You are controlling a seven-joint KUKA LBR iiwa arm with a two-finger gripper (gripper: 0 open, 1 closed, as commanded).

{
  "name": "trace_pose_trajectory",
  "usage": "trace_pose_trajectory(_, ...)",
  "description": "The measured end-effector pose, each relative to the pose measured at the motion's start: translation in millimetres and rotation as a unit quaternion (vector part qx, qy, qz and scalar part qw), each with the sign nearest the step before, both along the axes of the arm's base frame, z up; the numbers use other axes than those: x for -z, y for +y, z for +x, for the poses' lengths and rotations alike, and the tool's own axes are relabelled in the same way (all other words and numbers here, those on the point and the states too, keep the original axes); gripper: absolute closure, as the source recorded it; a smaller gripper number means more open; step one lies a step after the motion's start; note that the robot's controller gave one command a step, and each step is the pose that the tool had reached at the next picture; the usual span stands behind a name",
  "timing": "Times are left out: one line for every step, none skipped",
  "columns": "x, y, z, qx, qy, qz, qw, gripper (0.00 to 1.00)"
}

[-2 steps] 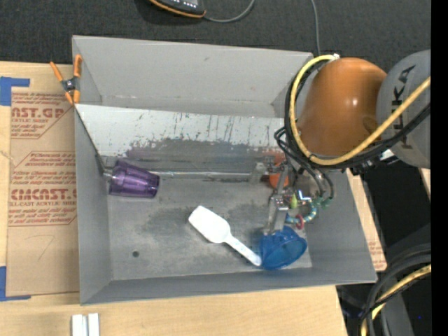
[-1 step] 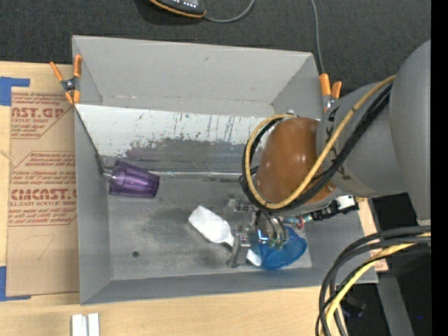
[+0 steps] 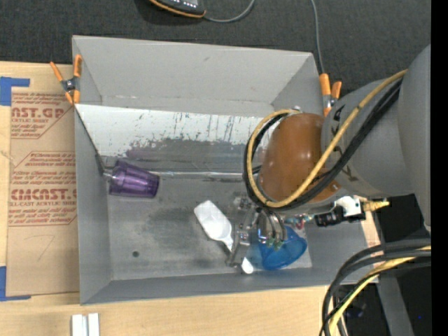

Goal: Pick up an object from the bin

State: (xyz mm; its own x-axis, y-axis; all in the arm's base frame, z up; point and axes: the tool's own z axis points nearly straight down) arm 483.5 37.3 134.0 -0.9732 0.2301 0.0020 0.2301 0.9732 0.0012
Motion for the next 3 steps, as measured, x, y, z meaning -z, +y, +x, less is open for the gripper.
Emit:
trace_pose_trajectory(22,2,5.7,0.043,-0.0008,0.0,0.9991,0.0)
trace_pose_trajectory(65,-14,5.3,0.139,0.0005,0.0,0.9903,0.0)
trace_pose_trajectory(64,-12,-0.5,0.143,0.0002,0.0,0.9898,1.0)
